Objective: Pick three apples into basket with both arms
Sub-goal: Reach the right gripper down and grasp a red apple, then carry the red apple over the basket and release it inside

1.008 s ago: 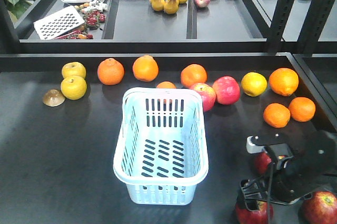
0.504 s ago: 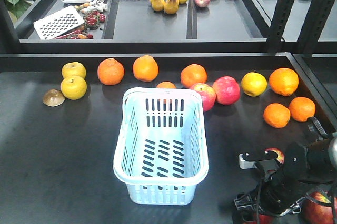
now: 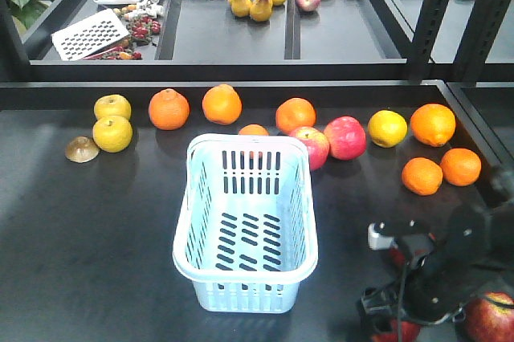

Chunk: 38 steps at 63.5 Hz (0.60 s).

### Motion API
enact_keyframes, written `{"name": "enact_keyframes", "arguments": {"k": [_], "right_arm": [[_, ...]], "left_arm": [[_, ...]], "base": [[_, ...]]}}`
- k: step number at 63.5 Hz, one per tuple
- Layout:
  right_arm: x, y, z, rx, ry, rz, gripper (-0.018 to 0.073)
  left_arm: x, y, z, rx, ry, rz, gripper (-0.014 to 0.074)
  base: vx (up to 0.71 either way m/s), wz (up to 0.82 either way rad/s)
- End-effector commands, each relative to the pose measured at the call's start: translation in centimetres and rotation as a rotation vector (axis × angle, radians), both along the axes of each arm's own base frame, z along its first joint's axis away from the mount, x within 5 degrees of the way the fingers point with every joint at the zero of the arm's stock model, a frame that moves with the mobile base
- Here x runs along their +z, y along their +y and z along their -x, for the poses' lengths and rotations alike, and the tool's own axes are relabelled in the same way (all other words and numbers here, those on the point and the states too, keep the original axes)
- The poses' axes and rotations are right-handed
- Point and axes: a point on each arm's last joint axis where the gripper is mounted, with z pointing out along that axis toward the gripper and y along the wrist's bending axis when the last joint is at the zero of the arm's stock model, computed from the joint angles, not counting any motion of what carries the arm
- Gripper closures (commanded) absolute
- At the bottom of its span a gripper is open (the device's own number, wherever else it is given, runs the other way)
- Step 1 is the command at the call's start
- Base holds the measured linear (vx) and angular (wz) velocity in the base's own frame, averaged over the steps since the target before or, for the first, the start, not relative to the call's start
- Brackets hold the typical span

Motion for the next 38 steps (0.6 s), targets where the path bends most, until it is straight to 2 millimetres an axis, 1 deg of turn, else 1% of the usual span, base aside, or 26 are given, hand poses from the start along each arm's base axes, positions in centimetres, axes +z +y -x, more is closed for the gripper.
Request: {"name": "enact_keyframes", "arguments": {"k": [1,9,16,22,25,32,38], "right_arm": [[4.2,0.1,0.4,0.003,-0.113,-0.047,0.0299],[7.8,0.2,1.9,-0.005,-0.193,-0.109,0.0299],[11.1,0.4,3.3,-0.029,-0.313,-0.193,0.0299],[13.5,0.7,3.7,-0.010,-0.401,-0.261,0.0299],[14.4,1.0,3.7,0.004,-0.432,-0.291,0.0299],[16.2,2.5,3.2,0.094,-0.500,-0.328,0.0299],[17.1,4.9,2.5,0.183,-0.541,-0.343,0.0299]], "left_arm": [[1.3,0.0,-0.1,-0.001,-0.095,0.028,0.0041],[1.3,0.0,-0.1,-0.001,-0.095,0.028,0.0041],[1.3,0.0,-0.1,-0.001,-0.095,0.028,0.0041],[1.3,0.0,-0.1,-0.001,-0.095,0.028,0.0041],[1.3,0.0,-0.1,-0.001,-0.095,0.028,0.0041],[1.3,0.0,-0.1,-0.001,-0.095,0.028,0.0041],[1.3,0.0,-0.1,-0.001,-0.095,0.028,0.0041]], "base": [[0.00,0.00],[0.00,0.00],[0.00,0.00],[0.00,0.00],[0.00,0.00],[0.00,0.00],[0.00,0.00]]}}
